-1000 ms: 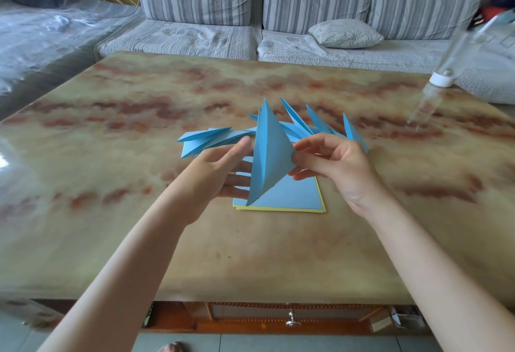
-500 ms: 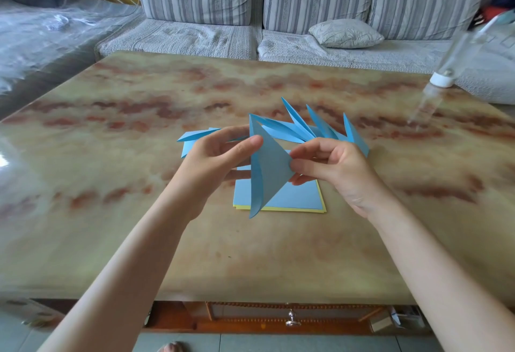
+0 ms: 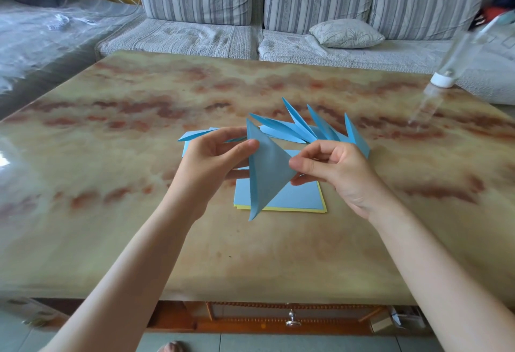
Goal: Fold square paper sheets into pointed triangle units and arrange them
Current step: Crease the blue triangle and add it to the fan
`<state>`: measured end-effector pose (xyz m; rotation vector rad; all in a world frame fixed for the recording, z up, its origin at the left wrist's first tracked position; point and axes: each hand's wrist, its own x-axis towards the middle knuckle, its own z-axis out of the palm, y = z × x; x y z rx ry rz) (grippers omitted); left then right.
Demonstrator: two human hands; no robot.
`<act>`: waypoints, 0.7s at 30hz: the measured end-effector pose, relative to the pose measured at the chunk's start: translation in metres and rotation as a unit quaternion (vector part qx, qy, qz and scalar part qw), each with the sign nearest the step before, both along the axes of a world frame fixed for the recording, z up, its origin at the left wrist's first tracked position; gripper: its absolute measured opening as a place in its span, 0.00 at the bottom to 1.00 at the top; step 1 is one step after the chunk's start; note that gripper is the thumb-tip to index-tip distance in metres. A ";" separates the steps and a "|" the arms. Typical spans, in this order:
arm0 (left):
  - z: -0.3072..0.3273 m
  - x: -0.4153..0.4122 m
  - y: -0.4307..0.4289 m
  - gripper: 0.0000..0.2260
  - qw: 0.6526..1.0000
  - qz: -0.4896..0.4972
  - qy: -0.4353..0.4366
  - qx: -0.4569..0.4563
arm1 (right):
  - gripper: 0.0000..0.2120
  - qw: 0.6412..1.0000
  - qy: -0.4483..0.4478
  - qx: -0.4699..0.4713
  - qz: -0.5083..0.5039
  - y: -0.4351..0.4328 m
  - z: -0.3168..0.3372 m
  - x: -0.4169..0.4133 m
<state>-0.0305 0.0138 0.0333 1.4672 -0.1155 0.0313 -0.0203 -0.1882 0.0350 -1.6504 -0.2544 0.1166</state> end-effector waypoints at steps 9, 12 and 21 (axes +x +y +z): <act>0.000 -0.001 -0.003 0.05 1.000 0.019 -0.010 0.018 | 0.04 0.999 -0.031 -0.001 -0.020 0.005 0.000 -0.001; 0.001 -0.002 -0.003 0.05 1.000 0.020 -0.012 0.019 | 0.04 0.999 -0.033 -0.007 -0.023 0.006 0.000 -0.001; 0.002 -0.004 -0.006 0.05 1.000 0.029 0.001 0.012 | 0.03 0.999 -0.039 -0.030 -0.013 0.006 0.000 -0.002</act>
